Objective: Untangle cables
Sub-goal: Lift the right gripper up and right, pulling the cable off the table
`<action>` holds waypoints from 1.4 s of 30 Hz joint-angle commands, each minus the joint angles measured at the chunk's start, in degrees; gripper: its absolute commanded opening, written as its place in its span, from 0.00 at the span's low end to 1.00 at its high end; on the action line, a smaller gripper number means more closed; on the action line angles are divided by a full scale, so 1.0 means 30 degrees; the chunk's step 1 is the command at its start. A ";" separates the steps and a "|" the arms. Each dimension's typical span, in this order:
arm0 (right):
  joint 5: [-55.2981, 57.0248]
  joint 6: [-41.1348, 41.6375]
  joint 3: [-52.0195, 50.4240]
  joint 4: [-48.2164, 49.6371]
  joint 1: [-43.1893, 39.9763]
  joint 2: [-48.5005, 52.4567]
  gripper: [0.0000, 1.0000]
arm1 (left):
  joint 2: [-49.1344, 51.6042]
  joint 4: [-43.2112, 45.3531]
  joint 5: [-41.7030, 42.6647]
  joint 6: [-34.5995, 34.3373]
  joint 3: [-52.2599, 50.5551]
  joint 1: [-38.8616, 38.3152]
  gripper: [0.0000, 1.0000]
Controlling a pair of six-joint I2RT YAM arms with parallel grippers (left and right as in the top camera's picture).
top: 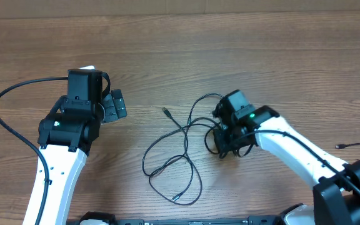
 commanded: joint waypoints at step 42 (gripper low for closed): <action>0.7701 -0.2186 2.6454 -0.7104 -0.0313 -0.1362 0.04 | -0.0211 -0.0007 -0.0612 0.0357 0.0182 0.0058 1.00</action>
